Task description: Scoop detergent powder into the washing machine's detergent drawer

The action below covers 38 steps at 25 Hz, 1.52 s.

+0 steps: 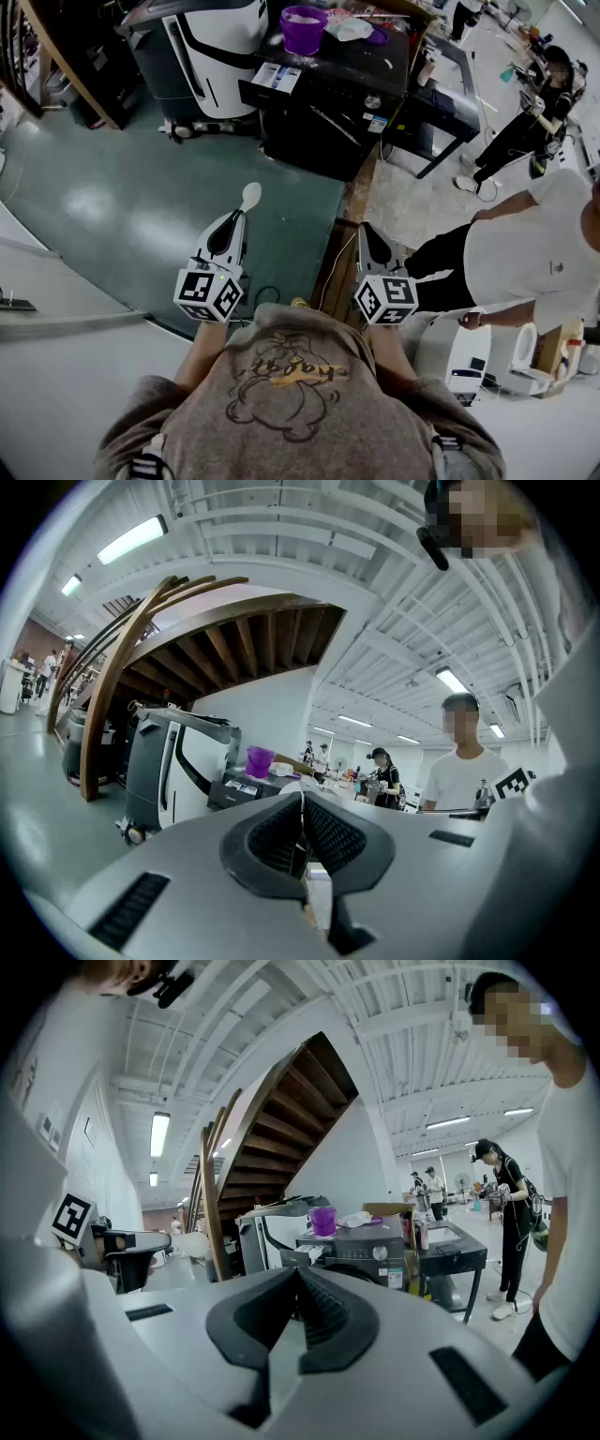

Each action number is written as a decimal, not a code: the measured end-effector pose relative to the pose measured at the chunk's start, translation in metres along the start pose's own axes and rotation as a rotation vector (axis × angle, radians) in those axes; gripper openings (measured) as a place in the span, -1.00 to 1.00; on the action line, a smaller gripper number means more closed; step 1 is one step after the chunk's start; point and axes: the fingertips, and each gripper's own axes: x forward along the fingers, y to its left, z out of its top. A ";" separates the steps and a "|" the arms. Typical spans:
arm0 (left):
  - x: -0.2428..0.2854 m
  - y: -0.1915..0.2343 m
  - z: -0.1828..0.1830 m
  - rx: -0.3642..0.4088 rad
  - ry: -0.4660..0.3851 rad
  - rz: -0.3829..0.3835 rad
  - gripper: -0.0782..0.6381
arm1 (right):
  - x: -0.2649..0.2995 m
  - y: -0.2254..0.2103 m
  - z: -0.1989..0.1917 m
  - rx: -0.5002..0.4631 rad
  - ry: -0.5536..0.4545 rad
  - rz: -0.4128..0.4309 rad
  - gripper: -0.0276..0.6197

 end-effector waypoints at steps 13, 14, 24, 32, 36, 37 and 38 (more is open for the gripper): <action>-0.006 0.016 -0.001 0.007 -0.003 -0.032 -0.72 | 0.007 0.027 -0.004 -0.016 0.021 0.002 -0.91; -0.005 0.018 -0.002 0.007 -0.003 -0.035 -0.72 | 0.008 0.028 -0.006 -0.018 0.024 0.001 -0.91; 0.025 0.040 0.003 0.004 -0.008 -0.052 -0.72 | 0.049 0.030 -0.001 -0.036 0.026 0.005 -0.91; 0.088 0.068 0.007 -0.004 -0.018 -0.040 -0.72 | 0.114 0.004 0.011 -0.043 0.017 0.024 -0.91; 0.133 0.080 0.011 -0.005 -0.010 -0.042 -0.72 | 0.155 -0.015 0.021 -0.031 0.015 0.024 -0.91; 0.145 0.083 0.012 -0.007 -0.008 -0.041 -0.72 | 0.166 -0.021 0.024 -0.029 0.016 0.024 -0.91; 0.157 0.086 0.014 -0.009 -0.006 -0.040 -0.72 | 0.177 -0.026 0.027 -0.026 0.019 0.026 -0.91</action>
